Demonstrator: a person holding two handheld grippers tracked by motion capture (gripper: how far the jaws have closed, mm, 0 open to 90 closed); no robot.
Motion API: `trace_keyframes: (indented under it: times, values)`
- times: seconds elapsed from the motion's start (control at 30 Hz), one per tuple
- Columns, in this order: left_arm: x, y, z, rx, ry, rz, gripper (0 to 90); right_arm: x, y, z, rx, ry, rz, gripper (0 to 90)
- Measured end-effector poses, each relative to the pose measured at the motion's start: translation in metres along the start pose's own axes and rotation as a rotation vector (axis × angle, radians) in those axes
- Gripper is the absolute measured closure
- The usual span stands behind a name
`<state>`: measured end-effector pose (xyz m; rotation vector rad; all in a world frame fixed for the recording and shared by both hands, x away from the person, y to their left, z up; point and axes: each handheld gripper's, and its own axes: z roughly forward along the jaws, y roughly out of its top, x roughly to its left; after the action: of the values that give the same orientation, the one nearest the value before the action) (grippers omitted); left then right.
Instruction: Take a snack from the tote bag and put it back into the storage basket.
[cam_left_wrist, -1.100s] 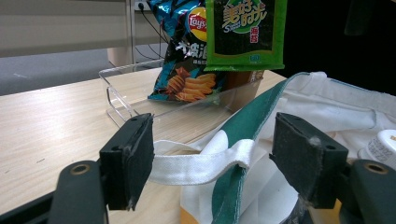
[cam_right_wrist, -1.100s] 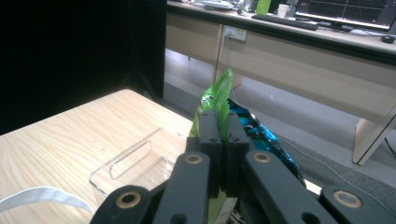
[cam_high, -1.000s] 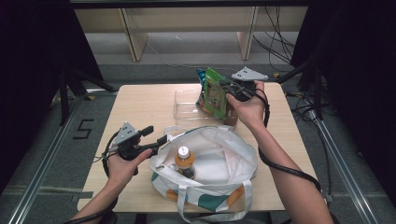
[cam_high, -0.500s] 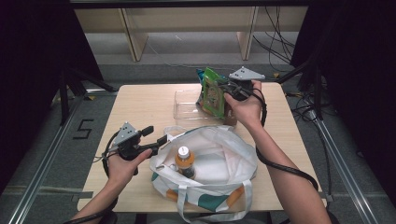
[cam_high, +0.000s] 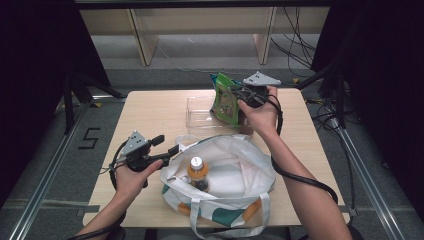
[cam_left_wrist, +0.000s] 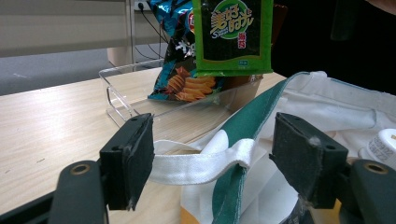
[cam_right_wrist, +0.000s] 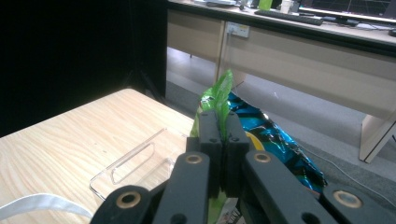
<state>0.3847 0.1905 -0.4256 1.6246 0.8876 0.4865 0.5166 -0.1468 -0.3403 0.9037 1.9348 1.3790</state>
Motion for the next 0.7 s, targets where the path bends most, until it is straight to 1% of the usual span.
trace_keyframes:
  times: [0.07, 0.1, 0.13, 0.17, 0.2, 0.23, 0.33, 0.4, 0.43, 0.5, 0.53, 0.57, 0.63, 0.7]
  values:
    - [-0.0003, 0.0001, 0.0, -0.001, 0.0, 0.0, 29.1, 0.0004, 0.0, 0.0006, 0.005, 0.003, -0.001, 90.0]
    - [-0.0004, 0.0001, 0.0001, -0.001, -0.001, 0.0, 29.1, 0.0013, -0.0002, 0.0008, 0.003, -0.005, 0.002, 90.0]
    - [-0.0004, 0.0001, 0.0, -0.001, -0.001, 0.0, 29.1, 0.0016, -0.0002, 0.0012, 0.006, -0.002, 0.007, 90.0]
    - [-0.0004, 0.0, 0.0001, -0.001, 0.0, -0.001, 29.1, 0.0006, 0.0, 0.0017, 0.007, 0.0, -0.003, 90.0]
    - [-0.0002, 0.0, 0.0001, 0.001, 0.0, 0.0, 29.1, 0.001, -0.0001, 0.0021, 0.007, 0.0, 0.006, 90.0]
    - [-0.0002, -0.0001, 0.0001, 0.001, 0.0, 0.0, 29.1, 0.0003, -0.0003, 0.0035, -0.007, 0.001, -0.003, 90.0]
    - [0.0, -0.0001, 0.0002, 0.001, -0.001, 0.0, 29.1, 0.0002, -0.0003, 0.0035, 0.002, 0.0, -0.002, 90.0]
    - [-0.0001, -0.0001, 0.0002, 0.002, 0.0, 0.0, 29.1, 0.0011, -0.0011, 0.0047, -0.01, -0.013, 0.002, 90.0]
    - [-0.0001, -0.0001, 0.0003, 0.002, 0.0, 0.0, 29.1, 0.0006, -0.0013, 0.0048, -0.003, -0.005, 0.001, 90.0]
    - [-0.0002, -0.0001, 0.0003, 0.001, -0.001, 0.0, 29.1, 0.0002, -0.0017, 0.0055, -0.006, -0.004, -0.006, 90.0]
    - [-0.0002, -0.0001, 0.0003, 0.001, 0.0, 0.0, 29.1, 0.0013, -0.0019, 0.0051, 0.0, -0.005, 0.006, 90.0]
    - [-0.0002, -0.0002, 0.0004, 0.001, 0.0, 0.0, 29.1, 0.0006, -0.0018, 0.0057, -0.004, -0.003, -0.003, 90.0]
    - [-0.0005, -0.0004, 0.0004, 0.002, 0.0, -0.001, 29.1, 0.0014, -0.0022, 0.0061, -0.008, -0.014, 0.0, 90.0]
    - [-0.0005, -0.0004, 0.0006, 0.002, 0.0, -0.001, 29.1, 0.0004, -0.0024, 0.0077, -0.01, -0.002, -0.007, 90.0]
